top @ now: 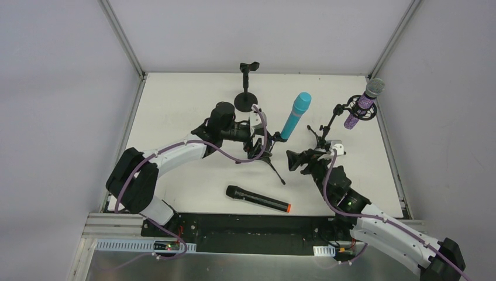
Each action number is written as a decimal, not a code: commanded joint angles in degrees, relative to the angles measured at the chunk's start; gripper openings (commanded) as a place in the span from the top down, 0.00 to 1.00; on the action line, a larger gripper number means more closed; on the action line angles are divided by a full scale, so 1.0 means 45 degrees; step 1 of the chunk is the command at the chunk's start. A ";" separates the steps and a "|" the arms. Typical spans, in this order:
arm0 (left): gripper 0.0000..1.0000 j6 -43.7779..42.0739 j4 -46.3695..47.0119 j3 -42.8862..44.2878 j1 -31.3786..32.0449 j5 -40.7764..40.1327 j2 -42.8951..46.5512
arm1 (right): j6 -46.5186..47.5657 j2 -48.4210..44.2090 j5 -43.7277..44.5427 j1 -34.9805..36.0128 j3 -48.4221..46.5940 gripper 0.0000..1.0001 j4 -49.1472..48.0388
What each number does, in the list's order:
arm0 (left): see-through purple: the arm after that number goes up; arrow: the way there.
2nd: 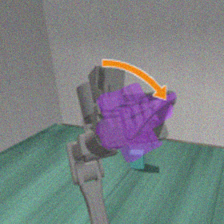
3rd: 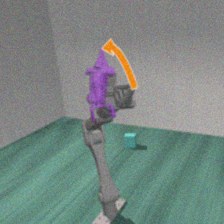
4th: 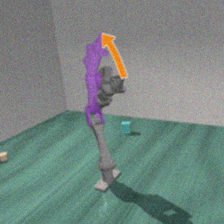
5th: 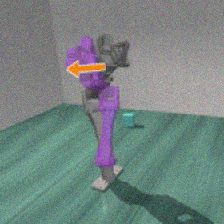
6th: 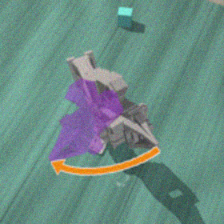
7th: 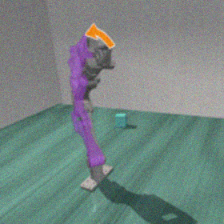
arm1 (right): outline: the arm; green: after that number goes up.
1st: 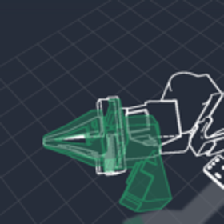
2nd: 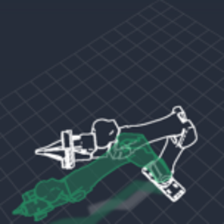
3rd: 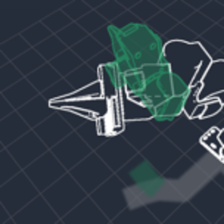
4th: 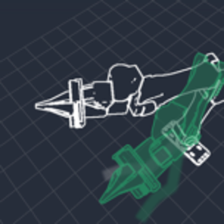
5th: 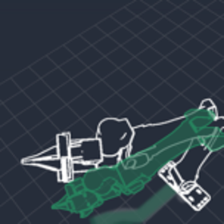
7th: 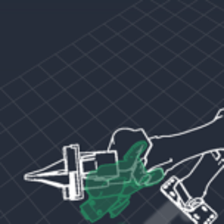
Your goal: Attach the microphones to the stand
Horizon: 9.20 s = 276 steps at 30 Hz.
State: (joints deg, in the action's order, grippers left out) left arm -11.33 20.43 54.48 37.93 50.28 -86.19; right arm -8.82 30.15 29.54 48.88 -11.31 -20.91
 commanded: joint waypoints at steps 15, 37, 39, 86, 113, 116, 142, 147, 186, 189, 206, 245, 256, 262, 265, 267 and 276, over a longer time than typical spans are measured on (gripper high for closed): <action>0.29 0.0905 0.2553 0.0503 0.0145 -0.0299 -0.1072 | -0.0750 0.1016 -0.0837 -0.0013 -0.0240 0.02 -0.0051; 0.93 0.1308 0.2585 0.0903 0.0145 0.0670 -0.1323 | -0.0148 0.2558 -0.1799 -0.0007 -0.0567 0.02 -0.0692; 0.99 0.1298 0.2546 0.0891 0.0142 0.0463 -0.1253 | 0.0171 0.2960 -0.2053 -0.0004 -0.0589 0.02 -0.1079; 1.00 0.2366 0.2785 0.0615 0.0125 -0.1533 -0.0749 | 0.5339 1.5507 0.3329 0.2106 -0.3381 0.43 -1.4767; 1.00 0.1750 0.2211 0.0671 0.0060 -0.1463 0.0478 | 0.5432 1.6386 0.3391 0.2644 -0.3786 1.00 -1.4759; 1.00 0.1810 0.1756 0.0921 -0.0018 -0.1499 0.0730 | 0.5670 1.6524 0.3453 0.2894 -0.3932 1.00 -1.4754; 1.00 0.1164 -0.0330 0.1300 -0.0605 -0.1987 0.4047 | 0.5847 1.7307 0.2310 0.3744 -0.4400 1.00 -1.4748; 1.00 0.1610 -0.0325 0.1415 -0.1116 -0.1955 0.4489 | 0.5857 1.7456 0.2065 0.3839 -0.4440 1.00 -1.4749; 1.00 0.0584 -0.2286 0.1739 -0.3401 -0.4262 0.4739 | 0.3177 0.9537 0.0261 0.4645 -0.3554 0.16 -0.6150; 1.00 0.0671 -0.2313 0.1710 -0.3819 -0.4723 0.4795 | 0.2428 0.8811 0.0272 0.4611 -0.3732 0.15 -0.4622; 1.00 0.1069 -0.2329 0.1285 -0.6311 -0.8936 0.5170 | 0.0659 0.7667 0.0465 0.4266 -0.3919 0.13 -0.1889; 0.36 0.1272 -0.0623 -0.0047 -0.7354 -1.2285 0.5581 | -0.0428 0.6713 -0.1158 0.2915 -0.4251 0.12 -0.0160; 0.17 0.1101 -0.0451 -0.0167 -0.7349 -1.2669 0.5977 | -0.0432 0.6748 -0.1246 0.2901 -0.4391 0.11 -0.0042; 0.10 0.1228 -0.0567 -0.0109 -0.7355 -1.2054 0.6094 | -0.0421 0.6807 -0.1328 0.2878 -0.4478 0.11 0.0045; 0.05 0.1321 -0.0745 -0.0005 -0.7346 -1.1339 0.6111 | -0.0458 0.6817 -0.1352 0.2871 -0.4478 0.11 0.0053; 0.01 0.1382 -0.0822 0.0101 -0.7321 -1.0605 0.6111 | -0.0443 0.6816 -0.1386 0.2865 -0.4497 0.11 0.0084; 0.01 0.0714 -0.0888 0.0163 -0.5571 -0.8453 0.5728 | -0.0628 0.6840 -0.1505 0.2812 -0.4513 0.11 0.0202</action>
State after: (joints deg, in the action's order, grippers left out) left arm -5.45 15.14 53.74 7.81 5.98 -60.31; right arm -11.35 61.76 23.20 61.95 -29.02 -19.40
